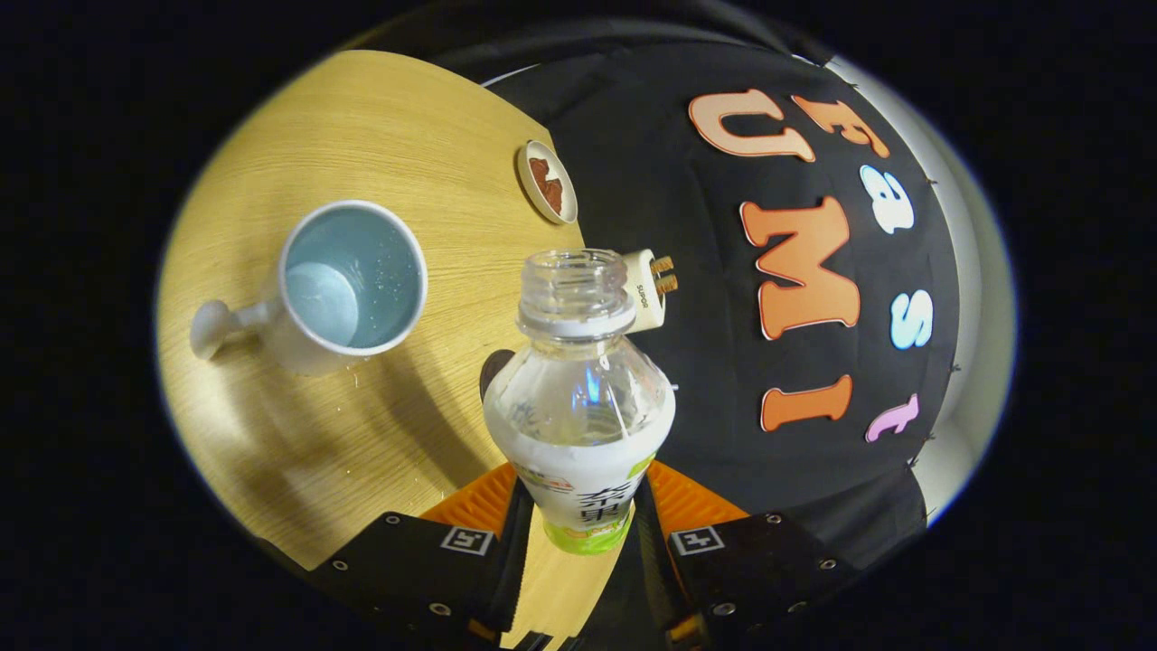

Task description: Take the bottle from table, then pour the juice into the cup, finally place the bottle on the coaster

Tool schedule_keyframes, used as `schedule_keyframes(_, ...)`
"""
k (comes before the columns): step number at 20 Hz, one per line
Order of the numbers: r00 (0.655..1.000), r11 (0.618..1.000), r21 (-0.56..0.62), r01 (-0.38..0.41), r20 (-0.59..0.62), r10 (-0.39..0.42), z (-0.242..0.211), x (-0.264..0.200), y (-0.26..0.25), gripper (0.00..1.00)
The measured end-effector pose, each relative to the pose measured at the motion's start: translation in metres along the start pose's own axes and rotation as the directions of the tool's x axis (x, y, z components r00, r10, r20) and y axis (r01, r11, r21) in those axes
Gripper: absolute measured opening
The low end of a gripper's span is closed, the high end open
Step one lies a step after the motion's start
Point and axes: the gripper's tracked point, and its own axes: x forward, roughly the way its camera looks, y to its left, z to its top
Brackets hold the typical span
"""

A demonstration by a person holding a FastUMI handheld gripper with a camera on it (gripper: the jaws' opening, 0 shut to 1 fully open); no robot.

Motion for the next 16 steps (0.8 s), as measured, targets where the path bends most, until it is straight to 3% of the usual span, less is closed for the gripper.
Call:
schedule_keyframes(4,1.0,0.993,-0.115,0.027,0.016,-0.025,0.003,-0.002,0.0,0.57)
schedule_keyframes(16,0.999,0.96,-0.277,0.03,0.022,-0.025,0.006,0.014,-0.01,0.57)
